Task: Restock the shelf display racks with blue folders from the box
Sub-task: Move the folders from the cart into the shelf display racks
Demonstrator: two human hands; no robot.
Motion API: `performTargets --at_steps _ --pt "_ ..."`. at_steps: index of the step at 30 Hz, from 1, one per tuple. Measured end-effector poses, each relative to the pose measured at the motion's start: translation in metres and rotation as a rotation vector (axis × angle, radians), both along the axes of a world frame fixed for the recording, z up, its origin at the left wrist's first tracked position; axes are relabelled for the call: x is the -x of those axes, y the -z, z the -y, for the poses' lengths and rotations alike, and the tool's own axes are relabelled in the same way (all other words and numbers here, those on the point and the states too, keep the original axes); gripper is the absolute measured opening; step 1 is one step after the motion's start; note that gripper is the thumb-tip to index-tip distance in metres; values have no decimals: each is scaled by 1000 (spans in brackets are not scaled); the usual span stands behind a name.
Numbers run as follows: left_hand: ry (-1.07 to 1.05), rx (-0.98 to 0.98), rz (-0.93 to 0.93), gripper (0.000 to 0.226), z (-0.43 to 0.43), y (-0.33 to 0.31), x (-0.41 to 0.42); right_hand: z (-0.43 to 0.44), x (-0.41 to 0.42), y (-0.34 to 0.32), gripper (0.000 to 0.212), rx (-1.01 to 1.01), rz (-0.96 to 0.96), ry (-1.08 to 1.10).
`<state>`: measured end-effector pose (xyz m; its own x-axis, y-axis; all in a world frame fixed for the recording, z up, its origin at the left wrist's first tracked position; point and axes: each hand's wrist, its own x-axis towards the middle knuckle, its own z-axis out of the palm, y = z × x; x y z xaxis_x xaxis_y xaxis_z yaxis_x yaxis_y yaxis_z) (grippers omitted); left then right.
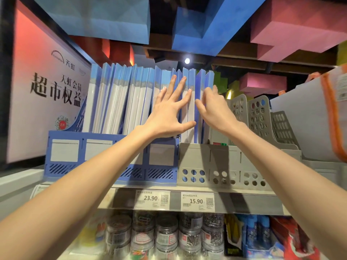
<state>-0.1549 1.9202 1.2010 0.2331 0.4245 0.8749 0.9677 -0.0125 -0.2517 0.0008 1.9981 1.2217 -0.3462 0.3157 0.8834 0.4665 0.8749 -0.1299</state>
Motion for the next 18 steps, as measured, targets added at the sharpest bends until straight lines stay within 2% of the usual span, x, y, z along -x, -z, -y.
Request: performTargets --at_steps 4,9,13,18 --pt "-28 -15 2 95 -1 2 -1 -3 -14 19 22 220 -274 -365" --pt "2 -67 -2 91 -7 4 -1 -9 -21 37 46 512 -334 -628" --pt "-43 -100 -38 93 -12 5 1 -12 -14 46 48 651 -372 -714" --pt "-20 -80 -22 92 -13 5 0 -15 -14 48 47 682 -386 -739"
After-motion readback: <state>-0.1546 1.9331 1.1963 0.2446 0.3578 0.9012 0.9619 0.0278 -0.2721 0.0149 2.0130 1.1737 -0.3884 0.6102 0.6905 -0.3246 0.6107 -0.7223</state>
